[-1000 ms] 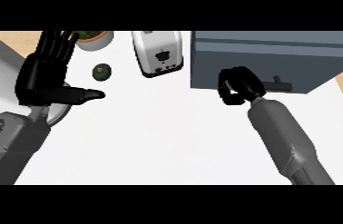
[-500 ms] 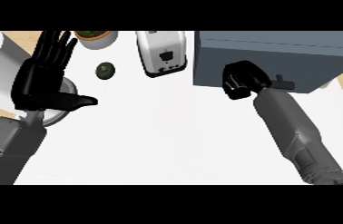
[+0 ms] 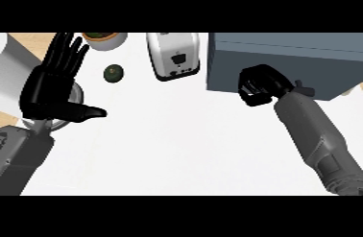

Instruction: Pick up the cup, place it into the drawer and close the drawer

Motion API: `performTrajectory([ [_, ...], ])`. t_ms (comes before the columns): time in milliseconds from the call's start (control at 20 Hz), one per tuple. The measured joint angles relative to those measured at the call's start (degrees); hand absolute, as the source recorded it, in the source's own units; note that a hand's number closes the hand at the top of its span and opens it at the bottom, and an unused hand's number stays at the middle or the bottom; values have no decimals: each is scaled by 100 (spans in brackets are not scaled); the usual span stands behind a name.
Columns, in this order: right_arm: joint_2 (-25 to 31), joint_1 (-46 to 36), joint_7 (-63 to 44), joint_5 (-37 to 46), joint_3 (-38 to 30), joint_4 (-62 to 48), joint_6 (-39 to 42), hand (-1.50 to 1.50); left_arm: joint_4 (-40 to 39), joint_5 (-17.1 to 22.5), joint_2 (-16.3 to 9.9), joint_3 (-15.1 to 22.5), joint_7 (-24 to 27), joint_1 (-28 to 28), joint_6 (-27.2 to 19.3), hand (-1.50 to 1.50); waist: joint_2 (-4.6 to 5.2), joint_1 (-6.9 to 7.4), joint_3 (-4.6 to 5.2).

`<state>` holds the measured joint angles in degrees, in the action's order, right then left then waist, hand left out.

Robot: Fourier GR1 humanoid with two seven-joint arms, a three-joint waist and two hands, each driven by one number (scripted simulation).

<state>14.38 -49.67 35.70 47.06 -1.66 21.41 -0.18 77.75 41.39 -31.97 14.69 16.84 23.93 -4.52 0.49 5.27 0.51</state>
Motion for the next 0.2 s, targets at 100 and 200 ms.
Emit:
performTrajectory([
  [100, 10, 5, 89, -59, -61, -14, 41, 150, -3, -18, 37, 22, 33, -20, 21, -150, 4, 11, -2],
  [200, 20, 1, 175, -94, -97, -31, 83, 150, -29, -45, 106, 62, 66, -49, 19, -150, 10, 15, -3],
])
